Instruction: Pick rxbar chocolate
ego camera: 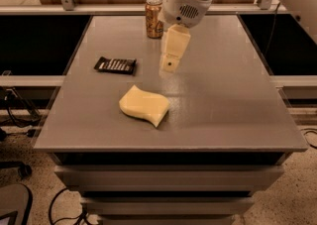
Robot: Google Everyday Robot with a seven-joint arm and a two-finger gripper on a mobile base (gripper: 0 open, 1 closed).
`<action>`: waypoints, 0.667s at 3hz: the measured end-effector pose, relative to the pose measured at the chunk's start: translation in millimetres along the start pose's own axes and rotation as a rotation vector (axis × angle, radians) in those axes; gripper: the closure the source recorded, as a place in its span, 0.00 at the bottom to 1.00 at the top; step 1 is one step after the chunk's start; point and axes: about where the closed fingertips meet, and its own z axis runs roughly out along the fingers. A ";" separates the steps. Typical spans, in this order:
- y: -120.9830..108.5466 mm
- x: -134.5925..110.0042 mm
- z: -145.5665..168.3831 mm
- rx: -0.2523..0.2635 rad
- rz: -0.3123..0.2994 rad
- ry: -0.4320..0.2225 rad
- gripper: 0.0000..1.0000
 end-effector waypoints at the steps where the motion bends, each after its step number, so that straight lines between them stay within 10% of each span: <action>1: -30.6 -26.6 12.7 -0.019 -0.033 -0.014 0.00; 2: -54.7 -52.7 34.7 -0.037 -0.053 -0.031 0.00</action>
Offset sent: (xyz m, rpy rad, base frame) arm 0.0851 0.0963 -0.0122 0.0228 0.0464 0.1034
